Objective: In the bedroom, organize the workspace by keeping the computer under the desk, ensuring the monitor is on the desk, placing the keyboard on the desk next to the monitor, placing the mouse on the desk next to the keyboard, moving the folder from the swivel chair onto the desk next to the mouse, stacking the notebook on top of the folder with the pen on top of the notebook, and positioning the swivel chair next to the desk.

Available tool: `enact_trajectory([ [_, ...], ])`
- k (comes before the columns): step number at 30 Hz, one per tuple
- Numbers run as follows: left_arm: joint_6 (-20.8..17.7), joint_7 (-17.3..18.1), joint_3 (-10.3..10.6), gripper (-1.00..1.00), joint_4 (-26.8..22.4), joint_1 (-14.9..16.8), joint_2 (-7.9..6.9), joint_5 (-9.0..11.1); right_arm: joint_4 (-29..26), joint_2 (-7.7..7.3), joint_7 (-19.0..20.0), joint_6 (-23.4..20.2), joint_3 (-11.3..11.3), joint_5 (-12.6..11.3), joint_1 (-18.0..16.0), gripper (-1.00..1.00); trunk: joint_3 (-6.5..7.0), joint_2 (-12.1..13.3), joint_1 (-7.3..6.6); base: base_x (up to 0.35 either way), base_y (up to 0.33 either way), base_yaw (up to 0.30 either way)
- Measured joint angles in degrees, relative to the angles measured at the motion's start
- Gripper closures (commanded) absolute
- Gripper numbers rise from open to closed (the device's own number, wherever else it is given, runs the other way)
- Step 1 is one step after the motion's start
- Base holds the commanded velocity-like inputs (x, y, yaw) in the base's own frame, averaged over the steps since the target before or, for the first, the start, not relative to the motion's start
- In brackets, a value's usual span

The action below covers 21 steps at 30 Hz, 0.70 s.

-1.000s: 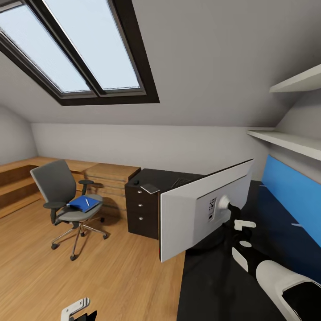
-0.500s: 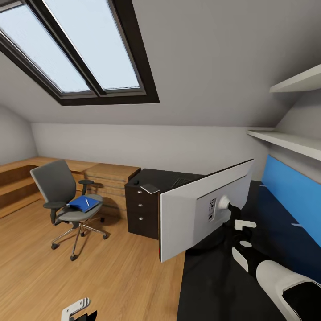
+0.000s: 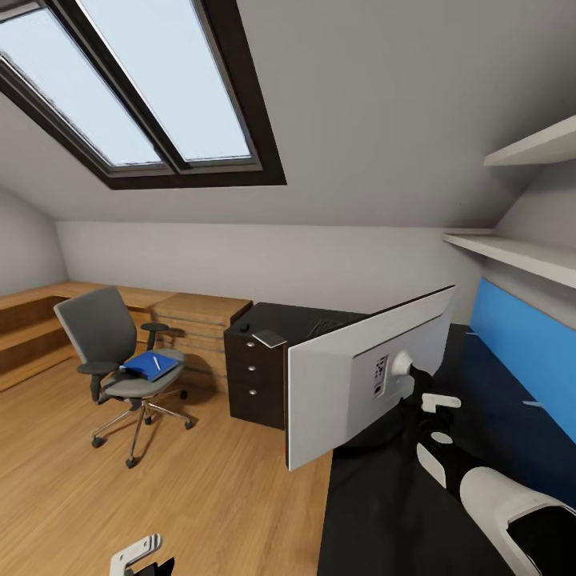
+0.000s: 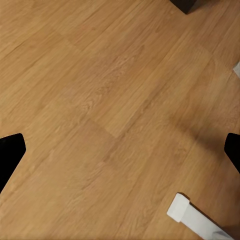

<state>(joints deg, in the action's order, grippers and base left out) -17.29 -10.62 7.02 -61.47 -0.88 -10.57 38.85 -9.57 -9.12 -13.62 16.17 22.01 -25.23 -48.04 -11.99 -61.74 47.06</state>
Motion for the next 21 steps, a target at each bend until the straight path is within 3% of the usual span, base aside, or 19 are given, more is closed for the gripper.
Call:
enact_trajectory([
  [21, -0.05, 0.0, 0.0, -1.0, 0.08, 0.0, 0.0, 0.01, 0.0, -0.16, -0.02, 0.23, 0.0, 0.0, 0.0, -1.0, 0.0, 0.0, 0.0, 0.044, 0.0, 0.0],
])
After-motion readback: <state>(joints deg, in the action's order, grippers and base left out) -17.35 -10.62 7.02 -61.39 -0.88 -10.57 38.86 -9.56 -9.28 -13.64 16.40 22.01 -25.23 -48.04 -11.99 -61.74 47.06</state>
